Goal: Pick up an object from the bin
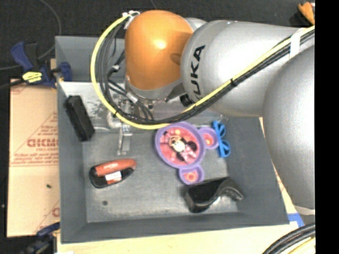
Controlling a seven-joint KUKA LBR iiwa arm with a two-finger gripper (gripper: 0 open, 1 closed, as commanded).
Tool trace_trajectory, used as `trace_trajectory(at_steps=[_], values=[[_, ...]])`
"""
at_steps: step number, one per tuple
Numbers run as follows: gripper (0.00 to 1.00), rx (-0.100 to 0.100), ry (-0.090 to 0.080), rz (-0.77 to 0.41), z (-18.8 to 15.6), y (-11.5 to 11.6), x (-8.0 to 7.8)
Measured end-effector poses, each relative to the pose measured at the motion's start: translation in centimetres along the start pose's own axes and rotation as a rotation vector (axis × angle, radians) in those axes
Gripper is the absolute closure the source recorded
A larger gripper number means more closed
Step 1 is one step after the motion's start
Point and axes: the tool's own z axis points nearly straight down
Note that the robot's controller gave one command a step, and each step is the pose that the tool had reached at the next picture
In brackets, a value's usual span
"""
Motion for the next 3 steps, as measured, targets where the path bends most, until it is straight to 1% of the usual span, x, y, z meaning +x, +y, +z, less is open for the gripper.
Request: trace_trajectory(at_steps=[1,2,3], values=[[0.0,-0.002,-0.008,0.005,-0.5,-0.1,-0.1],[0.0,0.0,-0.006,-0.128,5.9,-3.0,2.3],[0.0,0.0,-0.004,-0.145,7.0,-3.5,2.8]])
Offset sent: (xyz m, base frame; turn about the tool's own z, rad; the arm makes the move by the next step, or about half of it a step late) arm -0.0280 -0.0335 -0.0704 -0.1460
